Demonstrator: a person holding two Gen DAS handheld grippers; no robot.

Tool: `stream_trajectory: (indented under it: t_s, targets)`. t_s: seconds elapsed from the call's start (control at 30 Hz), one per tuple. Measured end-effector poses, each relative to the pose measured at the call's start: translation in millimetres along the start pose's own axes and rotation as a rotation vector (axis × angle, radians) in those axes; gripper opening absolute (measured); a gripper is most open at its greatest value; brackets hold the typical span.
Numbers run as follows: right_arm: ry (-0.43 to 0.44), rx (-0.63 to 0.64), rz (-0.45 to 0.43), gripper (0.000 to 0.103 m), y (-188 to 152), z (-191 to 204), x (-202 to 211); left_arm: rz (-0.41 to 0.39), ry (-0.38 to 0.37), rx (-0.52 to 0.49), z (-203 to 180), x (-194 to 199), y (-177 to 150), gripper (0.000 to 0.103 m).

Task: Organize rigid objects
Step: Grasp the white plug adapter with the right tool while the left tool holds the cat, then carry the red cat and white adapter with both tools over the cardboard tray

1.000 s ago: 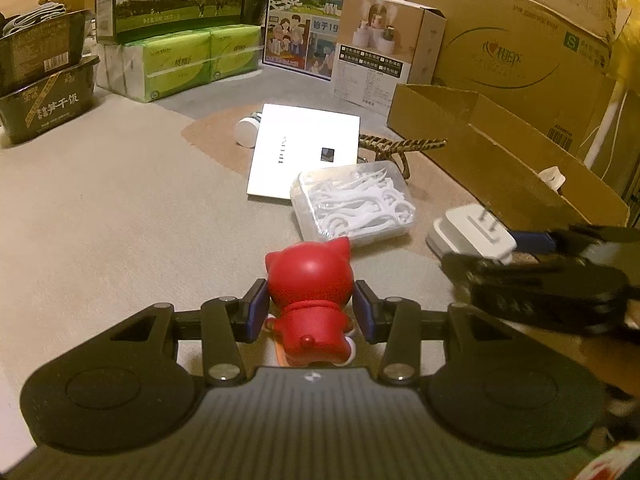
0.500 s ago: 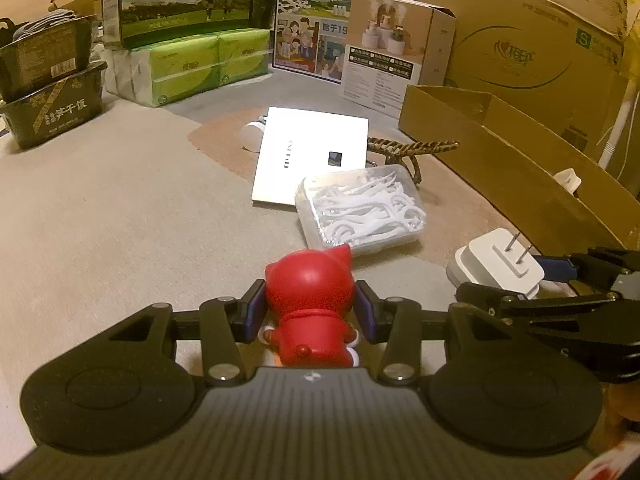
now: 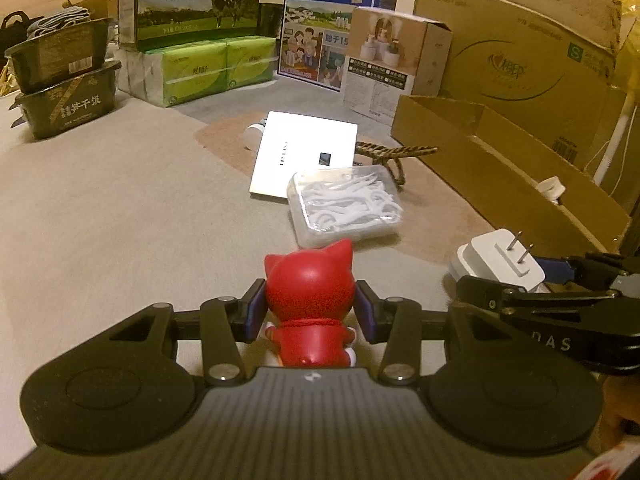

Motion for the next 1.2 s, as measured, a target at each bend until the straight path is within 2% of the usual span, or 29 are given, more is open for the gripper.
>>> stream_trajectory:
  t_s: [0.3,0.67,1.2]
  targets:
    - [-0.001,-0.013,-0.021,0.065,-13.5,-3.1,41.0,-0.008,-0.008,-0.01,-22.6,33.2,-15.3,0.042]
    - [-0.026,-0.041,-0.063,0.065,-24.0,-19.2,88.9,-0.012,-0.045,-0.025,-54.8,66.3,-18.8,0.042]
    - [-0.121,-0.092,-0.104,0.065,-34.4,-82.4,135.7,-0.006,-0.181,-0.034,-127.8,77.3,0.4,0.042]
Point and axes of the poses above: each gripper's, at about its wrist camera, not at the fingertips, and x roughly against the way its jaws point, z to its left, y to its top, the point moved 5 cm from there along -x, roughly the way its jaws point, and after that the axes turned 5 degrees about z, right-handed, at the moved point
